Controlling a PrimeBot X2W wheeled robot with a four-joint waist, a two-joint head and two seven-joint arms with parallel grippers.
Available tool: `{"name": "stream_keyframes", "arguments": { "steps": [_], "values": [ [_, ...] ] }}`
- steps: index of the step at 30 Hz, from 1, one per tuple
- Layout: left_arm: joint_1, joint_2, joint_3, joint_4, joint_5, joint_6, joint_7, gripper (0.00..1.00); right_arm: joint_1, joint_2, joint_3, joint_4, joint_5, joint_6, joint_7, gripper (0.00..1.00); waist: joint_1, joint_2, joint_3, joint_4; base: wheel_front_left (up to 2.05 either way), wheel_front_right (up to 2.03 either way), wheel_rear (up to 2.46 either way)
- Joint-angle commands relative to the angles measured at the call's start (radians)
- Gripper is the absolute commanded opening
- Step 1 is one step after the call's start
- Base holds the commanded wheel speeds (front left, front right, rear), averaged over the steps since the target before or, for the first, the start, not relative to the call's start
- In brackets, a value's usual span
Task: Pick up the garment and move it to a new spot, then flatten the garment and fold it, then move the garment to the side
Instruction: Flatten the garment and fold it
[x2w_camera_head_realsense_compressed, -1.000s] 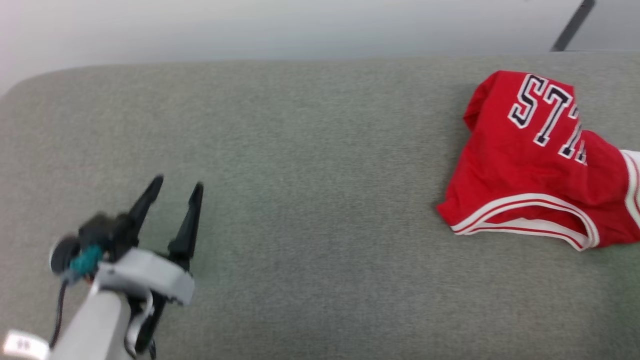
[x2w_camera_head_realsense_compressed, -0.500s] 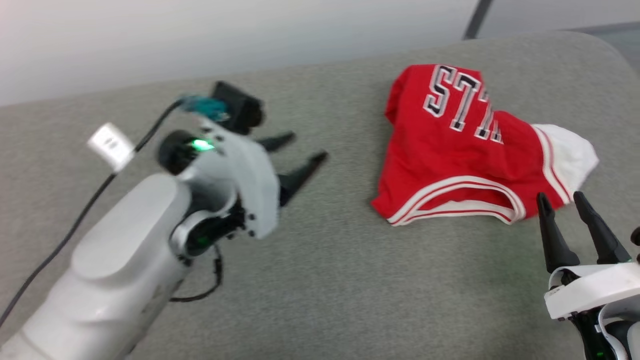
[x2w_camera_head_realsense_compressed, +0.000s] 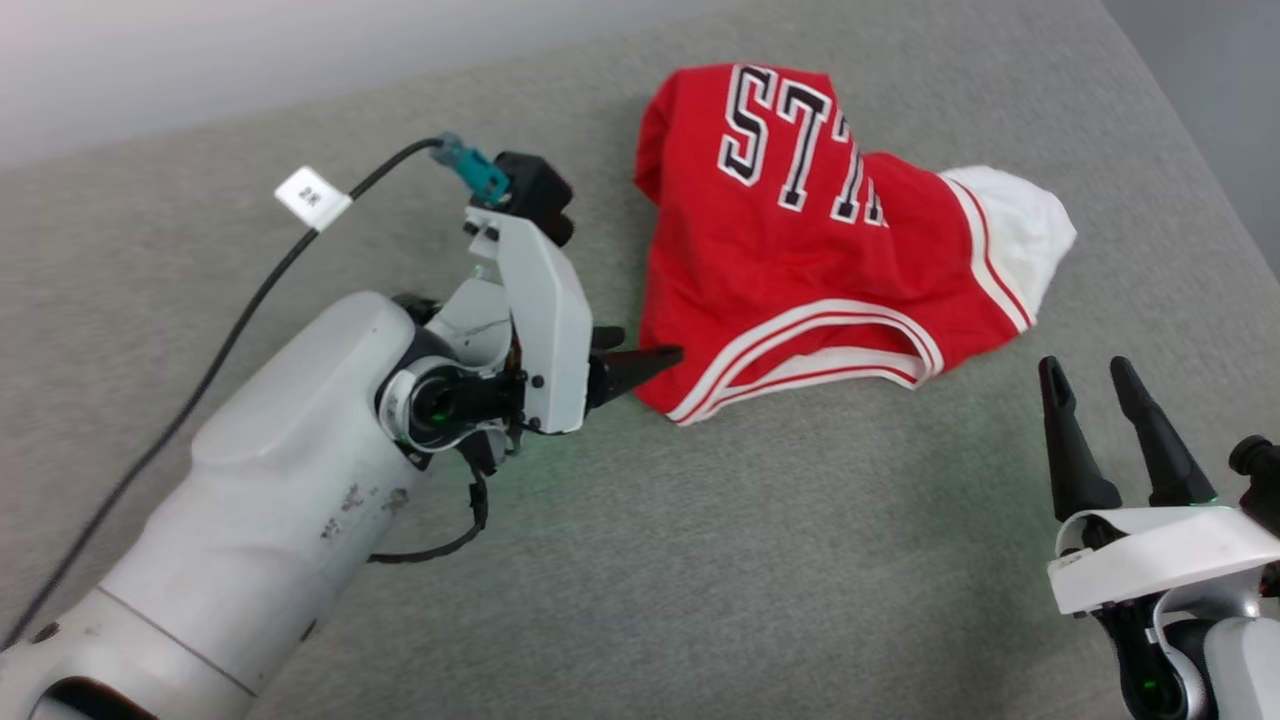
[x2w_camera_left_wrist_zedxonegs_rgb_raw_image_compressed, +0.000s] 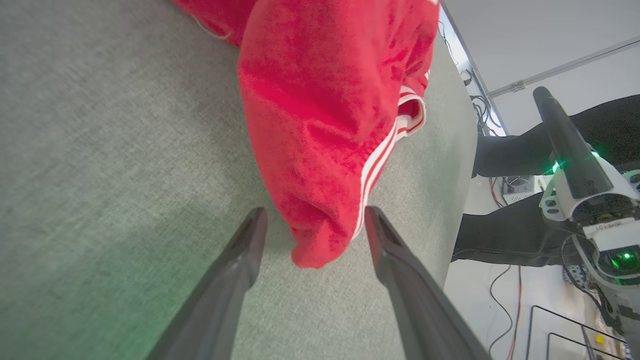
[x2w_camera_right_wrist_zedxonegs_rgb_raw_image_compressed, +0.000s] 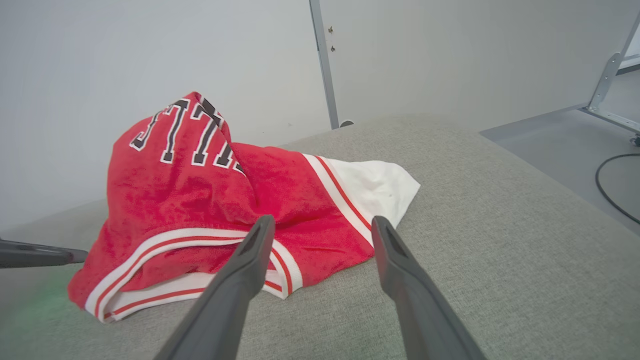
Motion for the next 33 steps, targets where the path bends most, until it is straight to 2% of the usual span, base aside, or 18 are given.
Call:
{"name": "stream_keyframes", "arguments": {
  "steps": [1,6,8,13,19,22,27,33],
  "values": [
    [-0.003,-0.003,-0.003,0.026,-0.017,0.001,-0.005,1.0,-0.016,0.006,0.006,0.009,0.006,-0.001,-0.011,1.0,0.0,-0.0001,0.059,-0.058,0.0,0.0,0.0],
    [-0.018,-0.016,-0.02,0.08,-0.049,0.001,-0.012,0.99,-0.033,0.004,0.016,0.032,0.014,-0.001,-0.032,1.0,0.0,-0.0001,0.074,-0.069,0.0,0.0,0.0],
    [-0.02,-0.019,-0.022,0.086,-0.067,0.001,-0.014,0.0,-0.042,0.0,0.014,0.034,0.014,-0.001,-0.037,1.0,0.0,-0.0001,0.077,-0.066,0.0,0.0,0.0],
    [-0.071,0.014,-0.034,0.087,-0.055,0.001,-0.049,0.0,-0.044,-0.005,0.012,0.035,0.007,-0.001,-0.038,1.0,0.0,-0.0001,0.063,-0.039,0.0,0.0,0.0],
    [-0.18,0.116,-0.077,0.011,0.015,0.001,-0.072,0.0,-0.035,-0.01,0.009,0.031,-0.001,-0.001,-0.027,1.0,0.0,-0.0001,0.037,-0.007,0.0,0.0,0.0],
    [-0.226,0.111,-0.096,-0.048,0.022,0.001,-0.092,0.0,-0.03,-0.008,0.011,0.027,-0.004,-0.001,-0.02,1.0,0.0,-0.0001,0.032,0.002,0.0,0.0,0.0],
    [-0.267,0.036,-0.24,-0.148,0.102,0.001,-0.114,0.0,-0.043,0.001,0.019,0.015,0.001,-0.001,-0.011,1.0,0.0,-0.0001,0.05,0.003,0.0,0.0,0.0],
    [-0.303,-0.155,-0.295,-0.06,0.09,0.001,-0.227,0.0,-0.072,0.018,0.051,0.018,0.017,-0.001,-0.026,1.0,0.0,-0.0001,0.096,-0.038,0.0,0.0,0.0]
  ]
}}
